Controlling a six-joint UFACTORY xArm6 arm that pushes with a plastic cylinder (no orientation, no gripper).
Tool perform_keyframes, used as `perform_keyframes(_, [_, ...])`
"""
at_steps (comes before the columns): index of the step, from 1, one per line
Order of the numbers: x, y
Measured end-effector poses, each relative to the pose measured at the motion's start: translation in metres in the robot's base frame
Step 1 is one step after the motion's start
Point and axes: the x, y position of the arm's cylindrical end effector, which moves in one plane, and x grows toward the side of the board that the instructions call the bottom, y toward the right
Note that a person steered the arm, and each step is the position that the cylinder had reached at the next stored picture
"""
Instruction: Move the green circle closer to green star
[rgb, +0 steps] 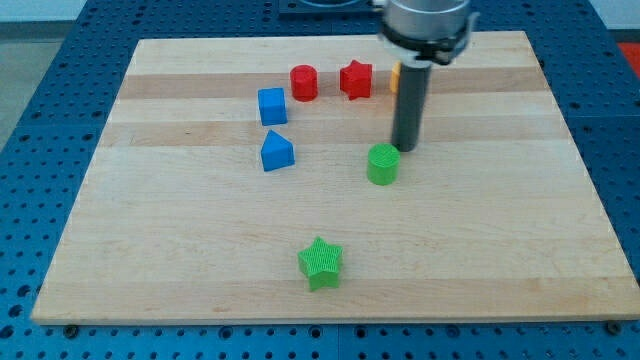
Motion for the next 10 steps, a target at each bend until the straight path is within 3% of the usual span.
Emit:
perform_keyframes(2, [0.002, 0.009])
perform_keyframes(10, [0.067, -0.151])
